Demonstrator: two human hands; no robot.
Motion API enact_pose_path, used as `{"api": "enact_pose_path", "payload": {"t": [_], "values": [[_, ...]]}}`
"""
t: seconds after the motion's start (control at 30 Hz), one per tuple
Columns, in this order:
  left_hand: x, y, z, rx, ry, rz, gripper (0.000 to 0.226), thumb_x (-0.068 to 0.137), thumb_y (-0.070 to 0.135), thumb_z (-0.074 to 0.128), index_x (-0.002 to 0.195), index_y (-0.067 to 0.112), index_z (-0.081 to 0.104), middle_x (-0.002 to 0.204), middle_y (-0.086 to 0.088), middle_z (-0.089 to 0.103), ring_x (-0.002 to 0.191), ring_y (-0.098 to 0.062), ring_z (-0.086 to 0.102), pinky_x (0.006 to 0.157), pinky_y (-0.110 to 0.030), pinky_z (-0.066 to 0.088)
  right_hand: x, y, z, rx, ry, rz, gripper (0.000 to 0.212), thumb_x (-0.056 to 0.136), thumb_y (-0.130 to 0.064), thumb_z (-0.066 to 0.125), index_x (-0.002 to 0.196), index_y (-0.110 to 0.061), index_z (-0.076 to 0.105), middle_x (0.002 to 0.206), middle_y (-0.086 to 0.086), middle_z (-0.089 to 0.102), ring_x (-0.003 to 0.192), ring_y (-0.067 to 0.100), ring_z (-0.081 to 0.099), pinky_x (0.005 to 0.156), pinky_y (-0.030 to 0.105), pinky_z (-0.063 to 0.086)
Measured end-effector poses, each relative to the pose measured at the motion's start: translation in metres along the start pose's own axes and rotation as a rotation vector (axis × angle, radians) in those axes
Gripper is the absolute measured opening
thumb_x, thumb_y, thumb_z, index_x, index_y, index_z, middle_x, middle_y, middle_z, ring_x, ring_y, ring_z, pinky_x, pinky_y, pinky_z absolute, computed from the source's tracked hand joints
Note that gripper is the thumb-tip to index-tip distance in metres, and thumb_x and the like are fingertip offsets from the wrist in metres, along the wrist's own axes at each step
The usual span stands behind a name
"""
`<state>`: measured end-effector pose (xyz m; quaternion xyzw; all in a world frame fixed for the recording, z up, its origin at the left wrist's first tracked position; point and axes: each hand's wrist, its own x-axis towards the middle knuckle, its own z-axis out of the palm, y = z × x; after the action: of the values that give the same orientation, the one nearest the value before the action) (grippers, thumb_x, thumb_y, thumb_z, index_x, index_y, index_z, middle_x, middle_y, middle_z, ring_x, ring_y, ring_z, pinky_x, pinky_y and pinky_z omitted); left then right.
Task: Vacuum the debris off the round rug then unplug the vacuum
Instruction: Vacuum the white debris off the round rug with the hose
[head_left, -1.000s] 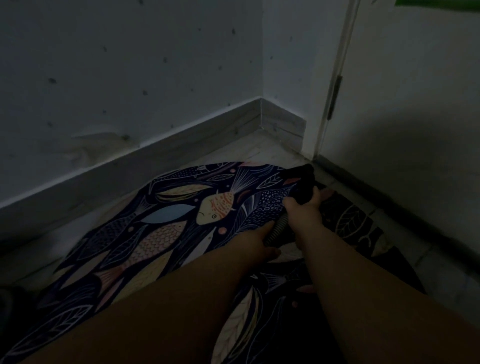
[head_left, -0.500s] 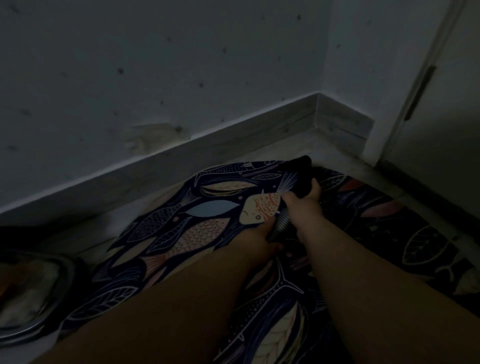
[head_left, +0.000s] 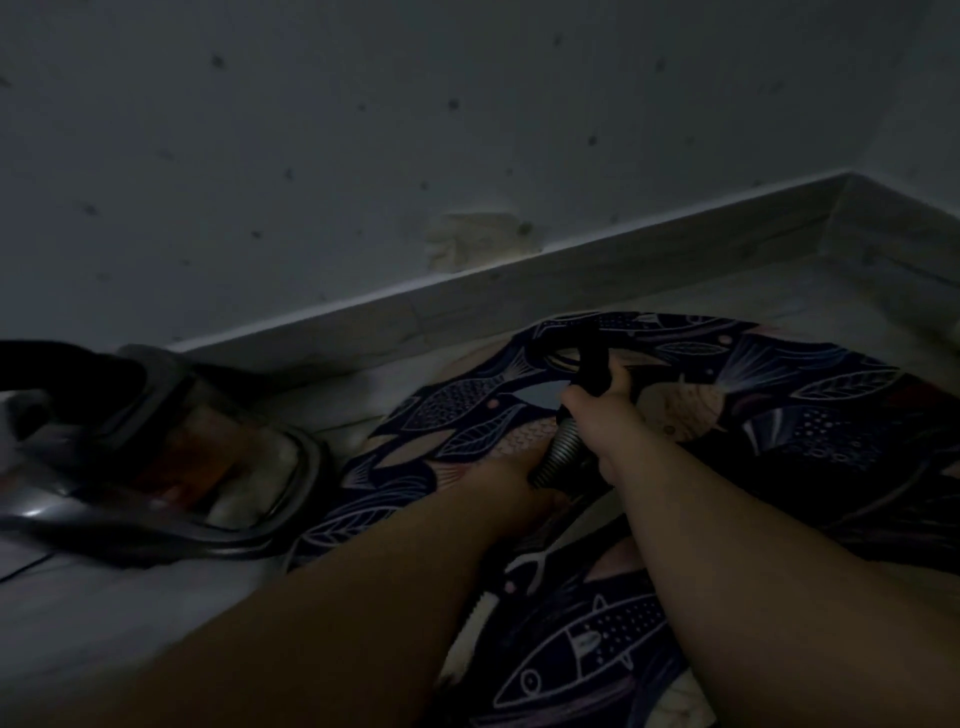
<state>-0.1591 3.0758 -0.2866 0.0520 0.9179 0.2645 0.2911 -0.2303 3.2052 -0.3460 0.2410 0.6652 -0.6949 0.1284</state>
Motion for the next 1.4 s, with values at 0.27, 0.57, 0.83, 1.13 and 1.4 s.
{"api": "enact_pose_path", "payload": {"t": [0.27, 0.57, 0.83, 1.13, 1.4], "values": [[-0.038, -0.06, -0.029, -0.051, -0.033, -0.019, 0.077, 0.092, 0.033, 0.057, 0.149, 0.039, 0.005, 0.155, 0.004, 0.02, 0.138, -0.016, 0.027, 0.107, -0.016, 0.021, -0.035, 0.004, 0.064, -0.05, -0.008, 0.043, 0.093, 0.085, -0.042, 0.068, 0.153, -0.043, 0.005, 0.151, 0.007, 0.034, 0.117, 0.026, 0.048, 0.1, 0.045, 0.047], [-0.126, -0.123, -0.063, 0.009, -0.231, -0.132, 0.087, 0.09, 0.03, 0.06, 0.149, 0.038, -0.003, 0.155, -0.004, 0.024, 0.136, -0.021, 0.034, 0.105, -0.021, 0.03, -0.129, 0.016, 0.142, -0.037, -0.059, 0.173, 0.084, 0.091, -0.034, 0.064, 0.152, -0.046, 0.007, 0.143, 0.004, 0.042, 0.104, 0.027, 0.053, 0.085, 0.041, 0.052], [-0.193, -0.155, -0.093, 0.02, -0.339, -0.107, 0.089, 0.086, 0.027, 0.066, 0.149, 0.038, 0.003, 0.153, 0.001, 0.027, 0.136, -0.019, 0.033, 0.101, -0.019, 0.029, -0.19, 0.015, 0.182, -0.04, -0.142, 0.293, 0.086, 0.091, -0.022, 0.065, 0.154, -0.037, 0.009, 0.146, 0.006, 0.038, 0.111, 0.027, 0.049, 0.091, 0.04, 0.047], [-0.184, -0.108, -0.058, 0.012, -0.381, -0.115, 0.085, 0.089, 0.03, 0.063, 0.148, 0.039, 0.003, 0.157, 0.004, 0.017, 0.142, -0.019, 0.021, 0.11, -0.023, 0.023, -0.195, 0.014, 0.122, -0.113, -0.108, 0.276, 0.078, 0.097, -0.024, 0.057, 0.156, -0.035, 0.007, 0.154, 0.01, 0.033, 0.125, 0.036, 0.046, 0.1, 0.043, 0.045], [-0.158, -0.007, 0.0, 0.069, -0.453, -0.066, 0.084, 0.092, 0.027, 0.059, 0.148, 0.041, -0.001, 0.148, -0.003, 0.038, 0.124, -0.024, 0.048, 0.103, -0.031, 0.042, -0.194, 0.02, 0.002, -0.021, 0.04, 0.276, 0.078, 0.097, -0.022, 0.059, 0.155, -0.038, 0.008, 0.157, 0.008, 0.027, 0.125, 0.038, 0.045, 0.098, 0.047, 0.046]]}}
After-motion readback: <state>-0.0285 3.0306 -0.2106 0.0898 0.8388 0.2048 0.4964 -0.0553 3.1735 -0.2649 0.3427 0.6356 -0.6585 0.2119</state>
